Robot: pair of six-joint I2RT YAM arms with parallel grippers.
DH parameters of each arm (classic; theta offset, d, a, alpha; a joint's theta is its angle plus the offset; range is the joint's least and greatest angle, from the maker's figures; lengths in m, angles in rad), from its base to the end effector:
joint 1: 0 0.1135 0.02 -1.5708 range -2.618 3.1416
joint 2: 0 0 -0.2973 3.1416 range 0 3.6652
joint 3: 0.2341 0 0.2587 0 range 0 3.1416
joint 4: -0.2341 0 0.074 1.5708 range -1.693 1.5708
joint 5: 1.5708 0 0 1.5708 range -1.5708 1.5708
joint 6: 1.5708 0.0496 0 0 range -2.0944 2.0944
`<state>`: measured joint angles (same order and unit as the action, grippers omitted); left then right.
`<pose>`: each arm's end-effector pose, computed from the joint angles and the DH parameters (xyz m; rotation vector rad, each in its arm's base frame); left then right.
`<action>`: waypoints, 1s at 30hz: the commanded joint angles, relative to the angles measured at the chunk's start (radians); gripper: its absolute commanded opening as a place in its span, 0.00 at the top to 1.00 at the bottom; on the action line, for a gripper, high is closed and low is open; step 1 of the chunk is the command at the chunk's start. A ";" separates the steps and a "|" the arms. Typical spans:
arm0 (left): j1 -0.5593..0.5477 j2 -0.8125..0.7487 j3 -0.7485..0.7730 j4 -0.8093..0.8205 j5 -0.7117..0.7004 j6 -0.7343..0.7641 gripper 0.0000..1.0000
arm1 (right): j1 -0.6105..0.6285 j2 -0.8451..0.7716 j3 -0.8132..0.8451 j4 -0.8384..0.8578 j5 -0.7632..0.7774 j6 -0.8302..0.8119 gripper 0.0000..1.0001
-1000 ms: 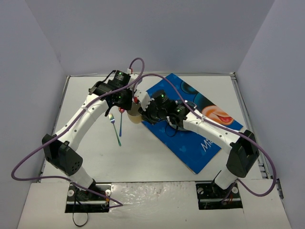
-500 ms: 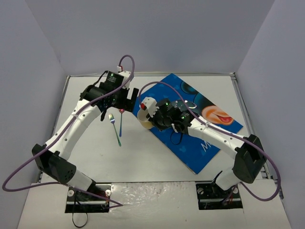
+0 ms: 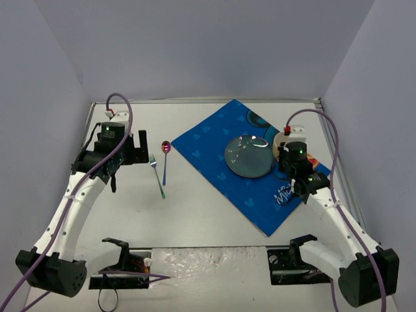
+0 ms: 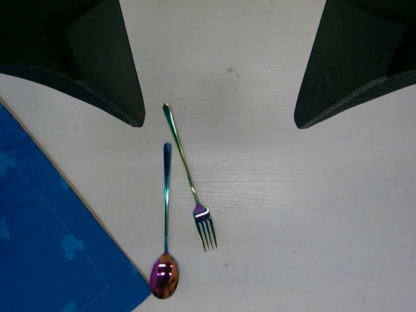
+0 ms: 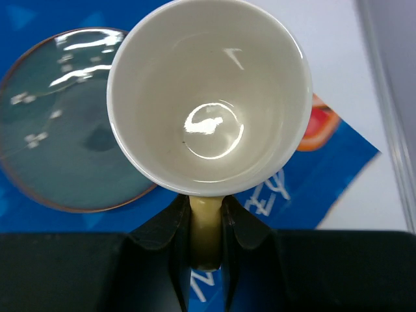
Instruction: Set the dinner table for one person
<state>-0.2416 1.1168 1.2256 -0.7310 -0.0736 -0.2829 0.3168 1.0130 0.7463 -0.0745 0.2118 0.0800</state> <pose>0.2277 -0.0523 0.3957 -0.0869 2.1975 -0.2145 0.2281 0.0638 0.3163 -0.0828 1.9028 0.0664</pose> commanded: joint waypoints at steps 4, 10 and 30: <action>0.011 -0.055 -0.101 0.111 0.047 -0.041 0.03 | -0.265 -0.068 -0.065 0.168 0.050 0.126 1.00; 0.010 -0.071 -0.118 0.112 0.038 -0.050 0.03 | -0.412 0.013 -0.075 0.274 -0.019 0.102 1.00; -0.012 -0.095 -0.126 0.096 -0.030 -0.032 0.03 | -0.574 0.212 -0.093 0.378 -0.160 0.004 1.00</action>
<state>-0.2432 1.0431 1.0824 -0.6807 -0.0723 -0.3187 -0.2377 1.1991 0.6128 0.1678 0.0708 0.1213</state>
